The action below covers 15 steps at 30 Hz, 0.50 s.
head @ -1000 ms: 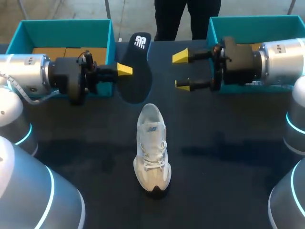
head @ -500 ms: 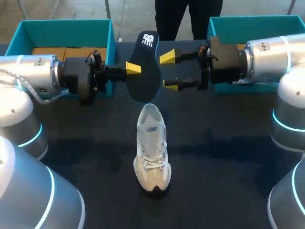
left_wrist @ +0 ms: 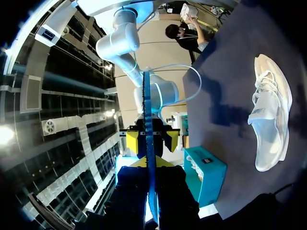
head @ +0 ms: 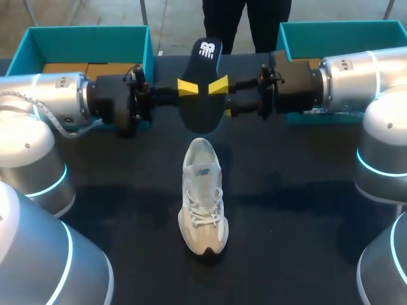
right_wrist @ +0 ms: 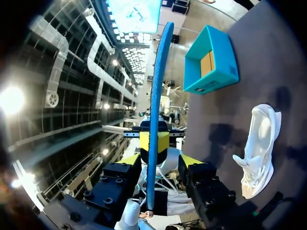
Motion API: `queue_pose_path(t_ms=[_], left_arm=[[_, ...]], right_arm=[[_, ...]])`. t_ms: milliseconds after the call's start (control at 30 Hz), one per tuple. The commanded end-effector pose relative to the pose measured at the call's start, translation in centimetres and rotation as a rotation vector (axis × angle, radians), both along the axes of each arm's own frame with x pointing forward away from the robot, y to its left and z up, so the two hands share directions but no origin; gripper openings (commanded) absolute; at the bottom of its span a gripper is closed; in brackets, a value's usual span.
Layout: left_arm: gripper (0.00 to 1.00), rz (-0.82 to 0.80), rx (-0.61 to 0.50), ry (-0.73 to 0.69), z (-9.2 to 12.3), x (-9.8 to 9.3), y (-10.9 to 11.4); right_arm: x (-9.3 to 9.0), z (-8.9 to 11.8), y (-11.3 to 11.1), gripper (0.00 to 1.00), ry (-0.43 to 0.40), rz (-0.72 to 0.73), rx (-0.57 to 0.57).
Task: Take the shoe out of the shoebox, open the shoe tongue, remove and reinsert the insole, then place the shoe into the shoebox
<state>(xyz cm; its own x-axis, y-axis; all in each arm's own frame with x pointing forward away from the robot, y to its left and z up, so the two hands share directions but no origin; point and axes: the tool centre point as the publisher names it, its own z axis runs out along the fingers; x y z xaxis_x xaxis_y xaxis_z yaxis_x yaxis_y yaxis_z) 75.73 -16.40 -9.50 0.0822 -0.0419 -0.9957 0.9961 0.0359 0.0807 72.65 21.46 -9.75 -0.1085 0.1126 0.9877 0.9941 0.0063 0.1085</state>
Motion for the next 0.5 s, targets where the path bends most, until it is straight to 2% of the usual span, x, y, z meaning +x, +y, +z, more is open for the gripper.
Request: queue_pose_path(t_ms=[33, 167, 400, 500], left_arm=[[0.00, 0.001, -0.007, -0.004, -0.21, -0.10, -0.79], [0.00, -0.004, -0.003, -0.002, -0.48, -0.25, -0.86], [0.00, 0.000, -0.005, -0.001, -0.53, -0.28, -0.91], [0.00, 0.002, -0.006, -0.001, -0.55, -0.28, -0.93]], right_arm=[[0.29, -0.12, 0.77, 0.46, -0.003, 0.001, 0.004], [0.30, -0.08, 0.80, 0.42, -0.008, 0.000, 0.007], [0.11, -0.15, 0.85, 0.23, -0.007, 0.000, 0.013], [0.04, -0.18, 0.85, 0.20, -0.006, 0.000, 0.013]])
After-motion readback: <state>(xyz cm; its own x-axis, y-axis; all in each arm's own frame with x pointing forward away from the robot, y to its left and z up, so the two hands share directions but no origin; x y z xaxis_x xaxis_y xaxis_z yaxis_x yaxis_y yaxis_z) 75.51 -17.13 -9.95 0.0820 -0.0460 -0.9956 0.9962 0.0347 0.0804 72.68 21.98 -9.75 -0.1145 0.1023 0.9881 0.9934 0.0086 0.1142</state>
